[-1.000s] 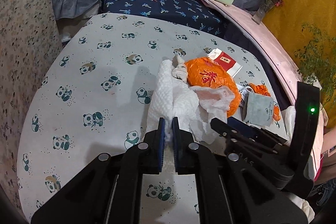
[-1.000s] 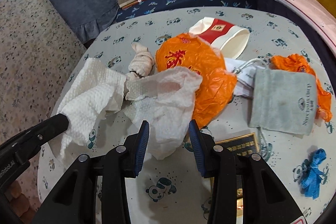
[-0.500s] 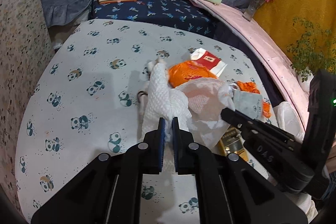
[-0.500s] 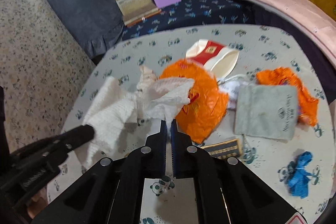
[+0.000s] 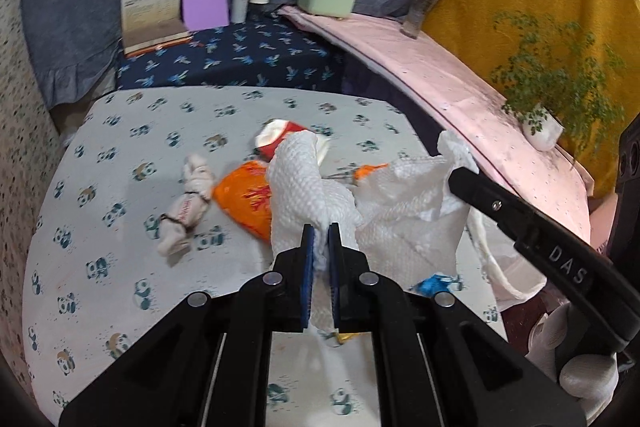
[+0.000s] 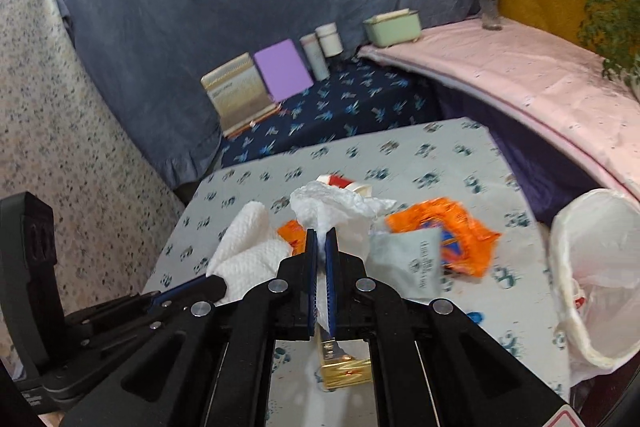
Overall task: Collect trash
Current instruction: 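Carry the tissue and wipe in both tools over the white trash bin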
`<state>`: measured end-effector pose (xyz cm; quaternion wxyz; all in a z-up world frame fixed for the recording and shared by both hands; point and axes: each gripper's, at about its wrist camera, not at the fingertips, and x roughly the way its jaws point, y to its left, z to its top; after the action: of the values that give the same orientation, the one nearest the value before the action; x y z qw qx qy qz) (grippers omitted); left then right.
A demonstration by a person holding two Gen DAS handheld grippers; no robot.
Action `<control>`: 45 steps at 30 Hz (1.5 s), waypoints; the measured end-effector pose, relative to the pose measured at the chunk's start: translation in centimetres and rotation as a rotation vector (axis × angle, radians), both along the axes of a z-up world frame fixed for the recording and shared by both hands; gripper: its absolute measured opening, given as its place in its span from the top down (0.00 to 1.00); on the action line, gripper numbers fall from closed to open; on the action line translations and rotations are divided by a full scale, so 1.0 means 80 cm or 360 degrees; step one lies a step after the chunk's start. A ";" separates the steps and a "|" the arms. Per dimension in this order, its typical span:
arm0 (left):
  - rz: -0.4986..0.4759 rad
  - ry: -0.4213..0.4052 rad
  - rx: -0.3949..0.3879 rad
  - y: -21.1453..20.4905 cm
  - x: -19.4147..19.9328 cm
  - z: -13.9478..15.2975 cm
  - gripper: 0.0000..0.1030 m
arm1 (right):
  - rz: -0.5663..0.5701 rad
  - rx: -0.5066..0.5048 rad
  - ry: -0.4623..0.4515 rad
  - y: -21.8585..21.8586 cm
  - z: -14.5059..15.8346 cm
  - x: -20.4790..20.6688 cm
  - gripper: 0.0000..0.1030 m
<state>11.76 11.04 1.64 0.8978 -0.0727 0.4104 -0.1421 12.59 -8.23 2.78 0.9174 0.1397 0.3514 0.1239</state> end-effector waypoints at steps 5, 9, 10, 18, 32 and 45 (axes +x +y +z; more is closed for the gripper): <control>-0.0118 -0.0026 0.0023 -0.056 0.000 0.008 0.94 | -0.0136 0.0006 -0.0047 -0.058 0.011 -0.013 0.96; -0.0220 -0.0038 0.0049 -0.104 0.000 0.012 0.94 | -0.0252 -0.0002 -0.0063 -0.103 0.012 -0.027 0.96; -0.0250 -0.0042 0.0058 -0.118 -0.001 0.012 0.94 | -0.0281 0.0001 -0.0063 -0.116 0.011 -0.030 0.96; -0.0455 -0.0026 0.0101 -0.207 -0.002 0.006 0.93 | -0.0506 -0.0020 -0.0051 -0.200 0.002 -0.057 0.96; -0.0818 -0.0015 0.0157 -0.350 0.001 -0.010 0.93 | -0.0823 -0.0040 0.0030 -0.313 -0.022 -0.074 0.96; -0.0842 -0.0045 0.0168 -0.386 0.017 -0.025 0.46 | -0.0929 -0.0054 0.0083 -0.341 -0.040 -0.076 0.76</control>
<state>13.10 -19.84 -0.36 0.8376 0.0858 0.4095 -0.3512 6.49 -35.49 -0.43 0.9072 0.2225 0.3218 -0.1548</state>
